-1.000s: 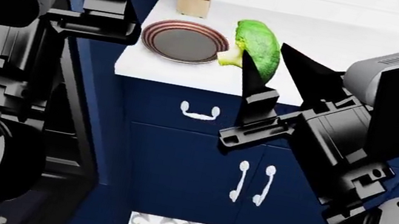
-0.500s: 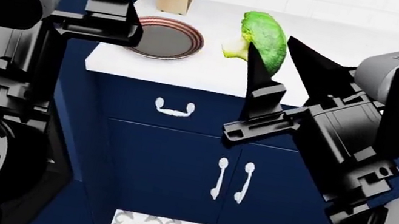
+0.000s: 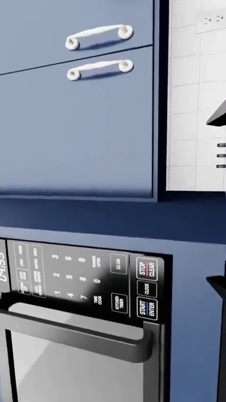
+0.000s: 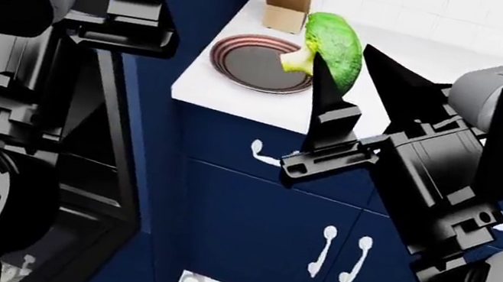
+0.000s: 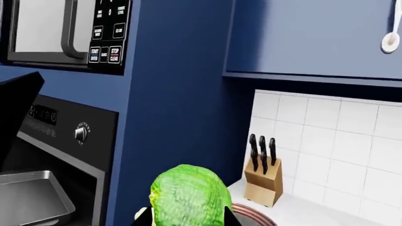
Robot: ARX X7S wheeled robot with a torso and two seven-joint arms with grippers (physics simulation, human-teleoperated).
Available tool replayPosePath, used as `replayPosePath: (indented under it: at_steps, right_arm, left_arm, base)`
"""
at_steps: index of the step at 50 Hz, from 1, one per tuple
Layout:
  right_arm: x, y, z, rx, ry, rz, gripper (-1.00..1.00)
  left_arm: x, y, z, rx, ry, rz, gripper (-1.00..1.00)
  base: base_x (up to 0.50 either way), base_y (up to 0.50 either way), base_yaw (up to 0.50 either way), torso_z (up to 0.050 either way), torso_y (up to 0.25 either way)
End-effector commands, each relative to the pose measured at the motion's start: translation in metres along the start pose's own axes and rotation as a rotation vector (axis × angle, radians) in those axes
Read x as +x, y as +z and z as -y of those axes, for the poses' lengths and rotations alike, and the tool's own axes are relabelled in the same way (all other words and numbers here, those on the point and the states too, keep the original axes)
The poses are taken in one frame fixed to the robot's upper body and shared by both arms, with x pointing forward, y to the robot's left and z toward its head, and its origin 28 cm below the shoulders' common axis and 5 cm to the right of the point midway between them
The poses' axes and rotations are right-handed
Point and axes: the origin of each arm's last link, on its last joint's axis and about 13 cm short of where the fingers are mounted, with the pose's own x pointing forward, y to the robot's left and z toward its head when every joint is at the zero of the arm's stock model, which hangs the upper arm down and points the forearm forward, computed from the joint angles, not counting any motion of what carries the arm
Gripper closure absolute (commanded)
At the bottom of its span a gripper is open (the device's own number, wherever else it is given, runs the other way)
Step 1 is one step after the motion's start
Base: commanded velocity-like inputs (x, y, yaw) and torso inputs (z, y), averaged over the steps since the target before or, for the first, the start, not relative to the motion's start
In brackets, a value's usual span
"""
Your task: Pick the broccoli from the top rack in the oven and place it on the plate on the counter.
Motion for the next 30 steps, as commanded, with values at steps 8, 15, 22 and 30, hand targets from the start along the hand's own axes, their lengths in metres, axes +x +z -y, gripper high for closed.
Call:
replayPosePath:
  at_steps: [8,15,22,30]
  right_arm:
    - [0.0001,-0.0001,0.0008,0.0,-0.005,0.011,1.0]
    - [0.0002,0.0004,0.0013,0.015,-0.005,0.002,1.0]
    - [0.0006,-0.0003,0.0012,0.02,-0.004,-0.023,1.0]
    - [0.0002,-0.0018,0.0,0.018,0.004,-0.026,1.0]
  left_arm:
    - [0.0002,-0.0006,0.0003,-0.001,-0.003,-0.001,-1.0]
    - [0.0003,-0.0001,0.0007,-0.003,-0.004,-0.001,-1.0]
    - [0.0001,-0.0004,0.0008,-0.003,-0.002,-0.001,-1.0]
    - [-0.0001,-0.0012,0.0008,-0.003,0.0,-0.002,-1.0]
  base:
    - [0.15,0.03,0.5,0.0,0.001]
    - [0.0,0.0,0.0,0.002,0.0]
    - [0.1,-0.49,0.0,0.0,0.0]
    - [0.11,-0.49,0.0,0.0,0.0]
